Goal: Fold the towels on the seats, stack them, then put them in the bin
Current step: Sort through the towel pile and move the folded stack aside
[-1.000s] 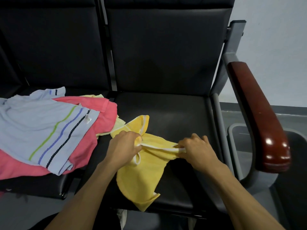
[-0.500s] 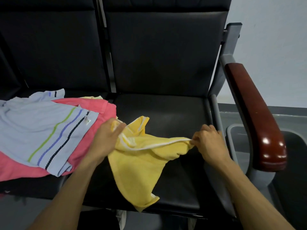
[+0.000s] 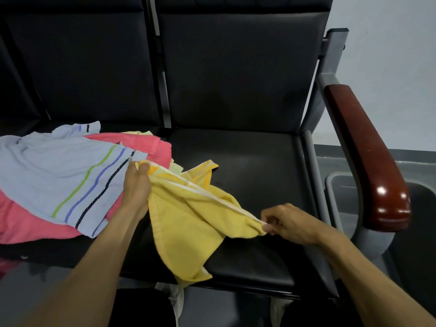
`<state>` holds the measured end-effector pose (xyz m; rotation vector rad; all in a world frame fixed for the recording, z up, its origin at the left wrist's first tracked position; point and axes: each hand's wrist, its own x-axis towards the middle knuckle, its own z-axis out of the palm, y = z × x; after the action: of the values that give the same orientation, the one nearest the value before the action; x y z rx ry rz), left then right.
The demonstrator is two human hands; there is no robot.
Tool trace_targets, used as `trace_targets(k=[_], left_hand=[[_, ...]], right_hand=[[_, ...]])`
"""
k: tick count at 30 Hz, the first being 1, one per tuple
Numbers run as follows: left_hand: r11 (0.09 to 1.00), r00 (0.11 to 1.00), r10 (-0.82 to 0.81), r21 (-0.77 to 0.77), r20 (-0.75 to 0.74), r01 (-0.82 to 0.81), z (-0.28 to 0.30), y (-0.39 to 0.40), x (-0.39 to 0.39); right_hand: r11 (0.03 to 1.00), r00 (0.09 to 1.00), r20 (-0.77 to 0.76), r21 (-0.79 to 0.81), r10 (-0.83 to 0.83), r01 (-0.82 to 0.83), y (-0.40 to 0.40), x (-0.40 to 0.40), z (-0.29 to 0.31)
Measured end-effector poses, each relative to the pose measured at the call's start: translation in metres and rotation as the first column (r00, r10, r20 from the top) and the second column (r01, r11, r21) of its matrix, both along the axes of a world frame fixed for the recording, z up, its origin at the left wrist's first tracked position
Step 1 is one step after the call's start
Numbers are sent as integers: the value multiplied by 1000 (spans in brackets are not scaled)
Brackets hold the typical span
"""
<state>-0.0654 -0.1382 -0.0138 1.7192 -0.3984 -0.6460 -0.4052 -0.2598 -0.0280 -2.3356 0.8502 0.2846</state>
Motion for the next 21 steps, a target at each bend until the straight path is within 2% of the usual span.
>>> trace_targets(k=[3, 5, 8, 10, 12, 13, 18, 21], left_hand=[[999, 999, 37, -25, -35, -38, -3, 1, -1], [996, 998, 46, -74, -40, -48, -2, 2, -3], [986, 996, 57, -152, -74, -68, 7, 10, -12], [993, 998, 20, -114, 58, -13, 10, 16, -17], [996, 951, -83, 3, 298, 86, 12, 24, -24], [990, 930, -135, 17, 343, 138, 14, 27, -27], [941, 893, -316, -16, 321, 339, 28, 42, -35], [845, 846, -515, -82, 138, 528, 30, 44, -37]], right_hand=[[999, 998, -65, -52, -10, 7, 3, 0, 1], [986, 998, -51, -167, -34, 25, 5, -1, 1], [931, 993, 84, -347, -87, 111, 4, -10, 5], [909, 978, 178, -380, -109, 171, 2, -18, 4], [917, 966, 230, -349, -114, 192, 5, -25, 4], [927, 962, 247, -318, -120, 198, 7, -28, 4], [939, 885, 374, -91, -277, 332, 9, -43, 1], [916, 857, 367, -26, -363, 399, 2, -46, -6]])
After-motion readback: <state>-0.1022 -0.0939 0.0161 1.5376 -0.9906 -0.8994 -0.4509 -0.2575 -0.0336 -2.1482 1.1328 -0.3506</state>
